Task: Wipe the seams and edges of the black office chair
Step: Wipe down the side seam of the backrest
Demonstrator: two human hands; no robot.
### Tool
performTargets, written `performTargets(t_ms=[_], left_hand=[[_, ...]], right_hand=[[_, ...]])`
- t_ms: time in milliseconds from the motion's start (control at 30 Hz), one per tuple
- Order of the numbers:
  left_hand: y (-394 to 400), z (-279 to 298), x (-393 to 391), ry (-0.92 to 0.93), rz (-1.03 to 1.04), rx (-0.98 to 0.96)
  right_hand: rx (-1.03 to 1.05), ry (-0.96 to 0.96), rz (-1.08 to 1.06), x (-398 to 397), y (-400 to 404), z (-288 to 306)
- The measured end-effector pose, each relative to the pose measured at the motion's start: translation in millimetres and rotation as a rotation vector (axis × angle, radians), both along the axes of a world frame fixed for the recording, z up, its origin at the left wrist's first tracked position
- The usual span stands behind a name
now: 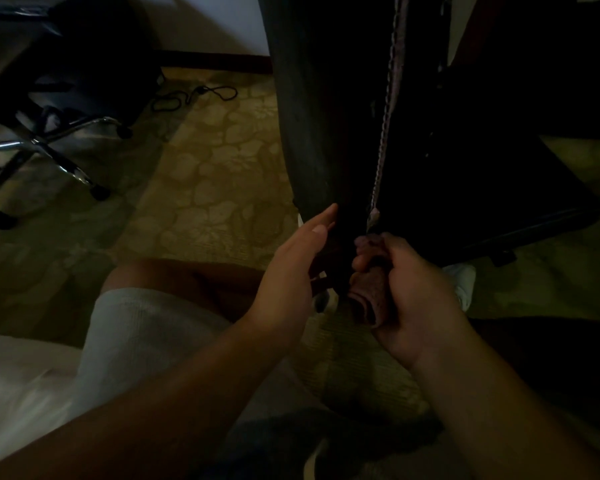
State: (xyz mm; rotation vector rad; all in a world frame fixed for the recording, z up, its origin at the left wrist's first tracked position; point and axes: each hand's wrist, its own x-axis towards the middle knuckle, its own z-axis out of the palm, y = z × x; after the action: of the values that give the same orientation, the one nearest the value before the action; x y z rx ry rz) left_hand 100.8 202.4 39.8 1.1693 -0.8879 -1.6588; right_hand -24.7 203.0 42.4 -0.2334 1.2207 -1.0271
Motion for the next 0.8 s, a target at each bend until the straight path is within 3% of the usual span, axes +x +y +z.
performTargets(t_ms=[167, 300, 433, 533, 667, 800], left_hand=[[-0.8, 0.4, 1.7, 0.001, 0.001, 0.007], [-0.7, 0.3, 1.6, -0.013, -0.008, 0.008], [-1.2, -1.7, 2.6, -0.036, 0.0, 0.009], [-2.4, -2.3, 2.9, -0.039, -0.013, 0.007], [-3.4, -5.1, 3.3, -0.029, 0.006, 0.019], [-3.8, -4.7, 3.4, -0.021, -0.007, 0.012]], right_hand=[[-0.052, 0.075, 0.054, 5.2, 2.0, 0.5], [-0.067, 0.071, -0.054, 3.0, 0.5, 1.8], [-0.129, 0.175, 0.014, 4.4, 3.4, 2.9], [-0.151, 0.168, -0.05, 0.6, 2.3, 7.1], [-0.159, 0.218, 0.039, 5.4, 4.9, 6.0], [-0.195, 0.202, -0.083, -0.8, 1.8, 11.2]])
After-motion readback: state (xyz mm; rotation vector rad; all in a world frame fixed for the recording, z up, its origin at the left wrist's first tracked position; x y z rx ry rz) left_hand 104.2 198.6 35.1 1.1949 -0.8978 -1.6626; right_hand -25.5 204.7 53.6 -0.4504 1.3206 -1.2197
